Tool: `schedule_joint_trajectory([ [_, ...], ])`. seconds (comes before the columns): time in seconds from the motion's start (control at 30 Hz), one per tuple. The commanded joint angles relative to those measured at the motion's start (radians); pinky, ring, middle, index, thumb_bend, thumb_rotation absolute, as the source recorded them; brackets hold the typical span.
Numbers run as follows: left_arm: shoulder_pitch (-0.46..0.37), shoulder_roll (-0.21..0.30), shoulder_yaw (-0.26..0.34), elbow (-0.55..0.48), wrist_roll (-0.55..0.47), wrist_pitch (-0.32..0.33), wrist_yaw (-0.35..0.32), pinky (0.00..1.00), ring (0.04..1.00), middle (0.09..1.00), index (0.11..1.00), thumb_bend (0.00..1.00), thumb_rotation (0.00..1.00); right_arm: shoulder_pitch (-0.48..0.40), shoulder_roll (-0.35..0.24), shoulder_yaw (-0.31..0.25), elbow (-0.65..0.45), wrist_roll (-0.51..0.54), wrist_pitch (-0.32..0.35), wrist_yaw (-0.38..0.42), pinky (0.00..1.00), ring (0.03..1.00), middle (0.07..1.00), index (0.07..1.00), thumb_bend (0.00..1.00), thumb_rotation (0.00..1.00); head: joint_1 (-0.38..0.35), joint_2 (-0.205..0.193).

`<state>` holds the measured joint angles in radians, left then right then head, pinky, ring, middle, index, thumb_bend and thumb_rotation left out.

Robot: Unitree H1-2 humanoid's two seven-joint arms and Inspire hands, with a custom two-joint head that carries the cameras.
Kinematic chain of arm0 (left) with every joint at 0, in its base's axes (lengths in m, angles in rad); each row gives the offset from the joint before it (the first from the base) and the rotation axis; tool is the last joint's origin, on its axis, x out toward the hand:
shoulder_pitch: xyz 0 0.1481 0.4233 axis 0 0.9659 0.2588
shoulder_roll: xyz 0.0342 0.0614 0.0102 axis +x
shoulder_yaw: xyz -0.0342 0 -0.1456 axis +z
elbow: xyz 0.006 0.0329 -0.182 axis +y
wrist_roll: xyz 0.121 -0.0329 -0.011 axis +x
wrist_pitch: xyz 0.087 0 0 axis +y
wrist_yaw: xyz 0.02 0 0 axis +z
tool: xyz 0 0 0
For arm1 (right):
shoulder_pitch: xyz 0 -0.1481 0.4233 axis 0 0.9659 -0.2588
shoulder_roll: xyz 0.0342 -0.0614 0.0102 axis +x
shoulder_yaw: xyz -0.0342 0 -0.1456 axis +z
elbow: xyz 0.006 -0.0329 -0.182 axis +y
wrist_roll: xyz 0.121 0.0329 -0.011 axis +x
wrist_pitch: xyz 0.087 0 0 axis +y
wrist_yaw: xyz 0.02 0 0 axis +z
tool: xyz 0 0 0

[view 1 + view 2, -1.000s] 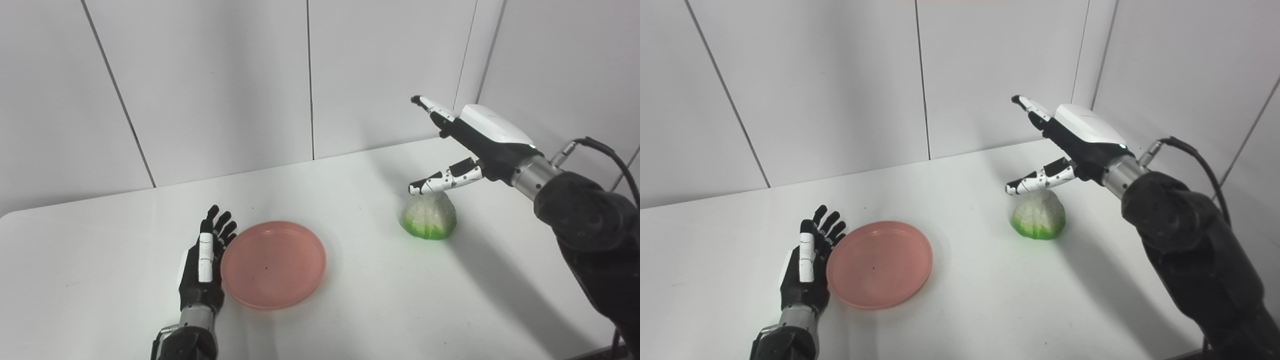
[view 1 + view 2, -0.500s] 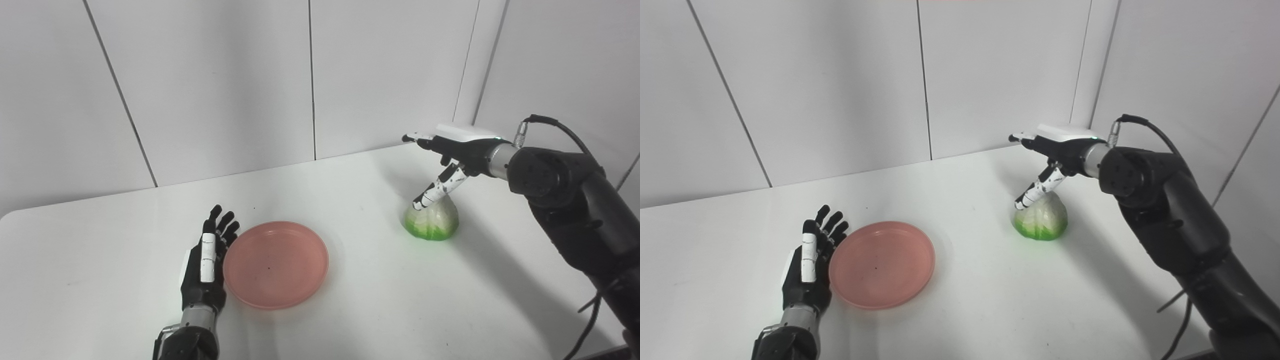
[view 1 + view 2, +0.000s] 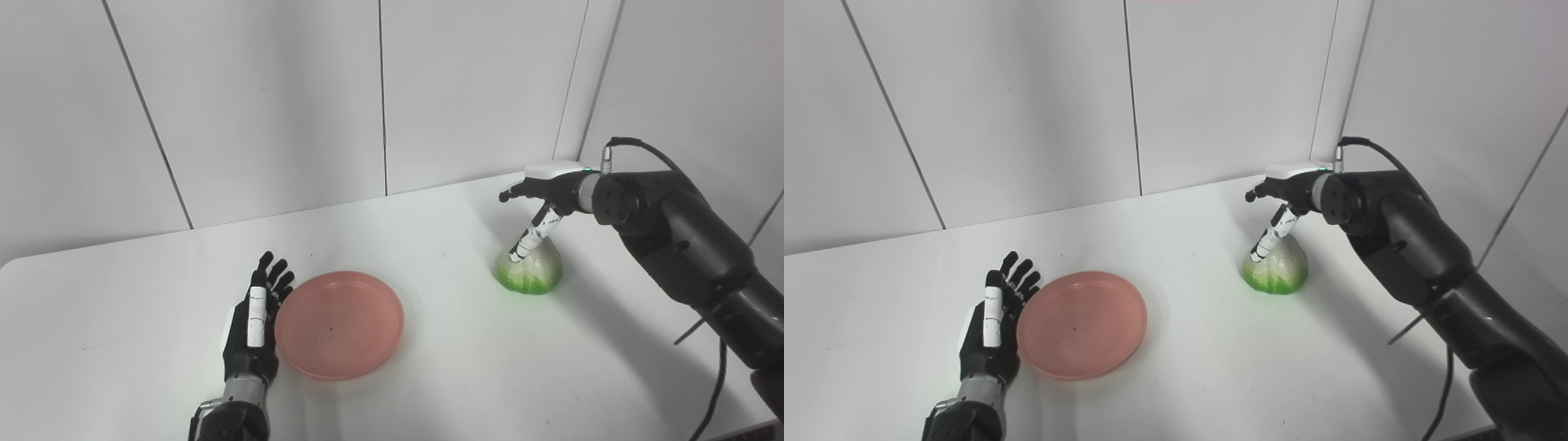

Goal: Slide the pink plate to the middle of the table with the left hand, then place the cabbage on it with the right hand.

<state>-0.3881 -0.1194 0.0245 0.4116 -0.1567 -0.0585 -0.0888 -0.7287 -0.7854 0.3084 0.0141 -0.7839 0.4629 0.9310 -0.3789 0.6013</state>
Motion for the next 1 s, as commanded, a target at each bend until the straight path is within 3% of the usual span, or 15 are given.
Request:
schedule_joint_trajectory([
  [0.0,0.017,0.004,-0.001,0.016,0.000,0.037,0.004,0.95,0.917,0.934,0.940,0.93,0.90,-0.044,-0.042,-0.006,-0.006,-0.033,-0.025,-0.043,0.76,0.901,0.922,0.884,1.00,0.42,0.003,-0.001],
  [0.47,0.015,0.001,-0.002,0.011,0.004,0.048,0.008,0.96,0.914,0.924,0.930,0.94,0.89,-0.009,-0.031,0.016,0.022,-0.026,-0.044,-0.058,0.76,0.898,0.938,0.884,1.00,0.40,0.011,0.003],
  [0.87,0.009,-0.001,-0.001,0.023,-0.006,0.049,0.002,0.97,0.917,0.925,0.933,0.93,0.87,-0.050,-0.036,0.031,0.076,0.069,-0.055,0.021,0.75,0.930,0.972,0.913,1.00,0.36,0.016,0.000],
  [0.97,0.008,-0.003,-0.001,0.025,-0.008,0.049,0.000,0.97,0.922,0.929,0.928,0.94,0.86,-0.065,-0.036,0.034,0.086,0.088,-0.034,0.058,0.68,0.888,0.990,0.935,1.00,0.27,0.020,0.001],
])
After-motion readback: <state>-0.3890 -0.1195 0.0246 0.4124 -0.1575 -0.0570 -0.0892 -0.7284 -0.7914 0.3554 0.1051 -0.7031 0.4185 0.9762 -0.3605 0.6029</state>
